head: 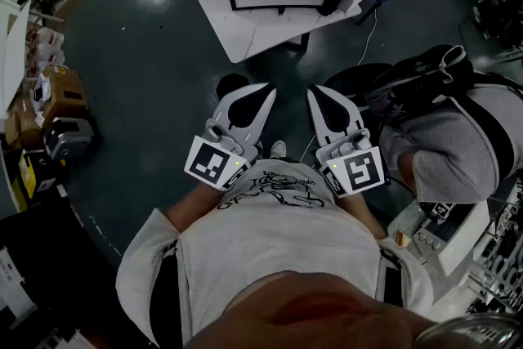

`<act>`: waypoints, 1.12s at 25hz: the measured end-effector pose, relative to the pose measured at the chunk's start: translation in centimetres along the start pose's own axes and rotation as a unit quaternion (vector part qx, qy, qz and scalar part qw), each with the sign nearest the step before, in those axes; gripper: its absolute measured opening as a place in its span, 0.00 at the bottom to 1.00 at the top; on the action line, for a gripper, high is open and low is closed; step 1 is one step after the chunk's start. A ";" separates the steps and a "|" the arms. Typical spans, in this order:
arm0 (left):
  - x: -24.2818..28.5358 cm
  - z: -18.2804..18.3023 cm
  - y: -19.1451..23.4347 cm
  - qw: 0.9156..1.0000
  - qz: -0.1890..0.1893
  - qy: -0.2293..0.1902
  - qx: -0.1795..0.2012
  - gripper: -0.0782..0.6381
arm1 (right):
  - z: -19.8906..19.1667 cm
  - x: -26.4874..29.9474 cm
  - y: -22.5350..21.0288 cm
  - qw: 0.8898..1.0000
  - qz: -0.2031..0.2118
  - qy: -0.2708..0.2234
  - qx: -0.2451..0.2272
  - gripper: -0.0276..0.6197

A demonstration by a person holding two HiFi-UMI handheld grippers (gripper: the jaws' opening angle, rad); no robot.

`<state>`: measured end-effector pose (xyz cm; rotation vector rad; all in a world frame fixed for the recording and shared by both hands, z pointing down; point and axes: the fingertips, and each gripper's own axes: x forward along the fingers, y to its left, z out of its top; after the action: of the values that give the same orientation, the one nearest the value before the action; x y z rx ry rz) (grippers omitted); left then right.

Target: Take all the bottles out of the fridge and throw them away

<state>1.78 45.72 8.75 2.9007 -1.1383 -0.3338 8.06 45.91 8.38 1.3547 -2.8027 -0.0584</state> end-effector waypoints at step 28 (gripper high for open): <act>15.7 -5.9 -2.7 0.999 0.030 0.017 -0.003 0.12 | -3.2 -1.4 -16.4 1.000 0.020 -0.006 0.019 0.06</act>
<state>15.99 36.69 11.22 2.8491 -1.2145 -0.2849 21.91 36.80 10.82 1.3107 -2.8532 -0.0113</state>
